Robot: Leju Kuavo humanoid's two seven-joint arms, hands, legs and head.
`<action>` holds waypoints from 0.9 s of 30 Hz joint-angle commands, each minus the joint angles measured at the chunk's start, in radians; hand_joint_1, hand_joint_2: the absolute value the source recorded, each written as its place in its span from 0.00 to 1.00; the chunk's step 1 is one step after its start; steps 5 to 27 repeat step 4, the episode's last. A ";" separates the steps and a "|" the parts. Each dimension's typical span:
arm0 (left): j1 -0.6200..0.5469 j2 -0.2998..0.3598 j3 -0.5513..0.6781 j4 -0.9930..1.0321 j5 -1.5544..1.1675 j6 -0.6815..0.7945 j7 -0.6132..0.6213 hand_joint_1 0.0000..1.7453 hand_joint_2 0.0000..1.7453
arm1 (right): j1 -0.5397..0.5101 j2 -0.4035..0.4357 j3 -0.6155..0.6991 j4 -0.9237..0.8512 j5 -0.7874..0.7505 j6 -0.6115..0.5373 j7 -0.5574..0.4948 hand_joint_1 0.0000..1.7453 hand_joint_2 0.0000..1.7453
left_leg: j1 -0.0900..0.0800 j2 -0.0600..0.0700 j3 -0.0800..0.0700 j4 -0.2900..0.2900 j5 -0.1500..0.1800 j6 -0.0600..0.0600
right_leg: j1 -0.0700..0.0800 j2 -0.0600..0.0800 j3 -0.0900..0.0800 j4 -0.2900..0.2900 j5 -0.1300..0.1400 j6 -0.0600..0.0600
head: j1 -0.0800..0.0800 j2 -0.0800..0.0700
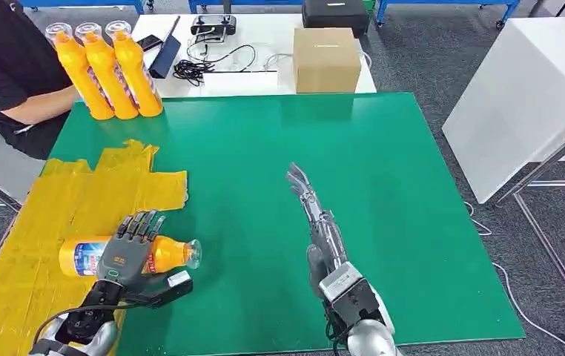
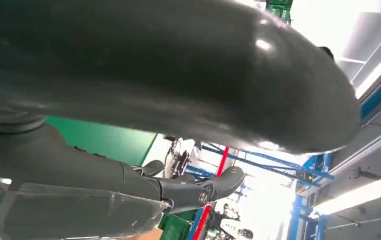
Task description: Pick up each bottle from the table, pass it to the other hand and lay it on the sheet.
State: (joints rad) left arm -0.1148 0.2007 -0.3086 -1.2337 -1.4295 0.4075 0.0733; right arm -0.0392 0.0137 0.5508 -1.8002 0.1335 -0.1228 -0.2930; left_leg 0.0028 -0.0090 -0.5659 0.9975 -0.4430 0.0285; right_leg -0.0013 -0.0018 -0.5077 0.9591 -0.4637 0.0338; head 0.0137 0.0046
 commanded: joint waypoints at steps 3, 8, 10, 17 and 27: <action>0.091 -0.208 0.255 -0.488 -0.056 0.291 -0.111 0.00 0.00 | -0.021 -0.031 0.022 0.049 -0.013 -0.058 0.001 0.00 0.00 | 0.001 0.001 -0.001 0.002 -0.002 -0.001 | 0.001 0.000 0.000 0.000 -0.001 0.000 | 0.000 0.000; 0.100 -0.277 0.336 -0.542 0.002 0.291 -0.232 0.00 0.00 | -0.020 -0.038 0.028 0.054 -0.019 -0.070 -0.010 0.00 0.00 | 0.002 0.001 0.000 0.002 -0.003 -0.001 | 0.002 0.000 0.001 0.000 -0.002 0.000 | 0.000 0.000; 0.100 -0.277 0.336 -0.542 0.002 0.291 -0.232 0.00 0.00 | -0.020 -0.038 0.028 0.054 -0.019 -0.070 -0.010 0.00 0.00 | 0.002 0.001 0.000 0.002 -0.003 -0.001 | 0.002 0.000 0.001 0.000 -0.002 0.000 | 0.000 0.000; 0.100 -0.277 0.336 -0.542 0.002 0.291 -0.232 0.00 0.00 | -0.020 -0.038 0.028 0.054 -0.019 -0.070 -0.010 0.00 0.00 | 0.002 0.001 0.000 0.002 -0.003 -0.001 | 0.002 0.000 0.001 0.000 -0.002 0.000 | 0.000 0.000; 0.100 -0.277 0.336 -0.542 0.002 0.291 -0.232 0.00 0.00 | -0.020 -0.038 0.028 0.054 -0.019 -0.070 -0.010 0.00 0.00 | 0.002 0.001 0.000 0.002 -0.003 -0.001 | 0.002 0.000 0.001 0.000 -0.002 0.000 | 0.000 0.000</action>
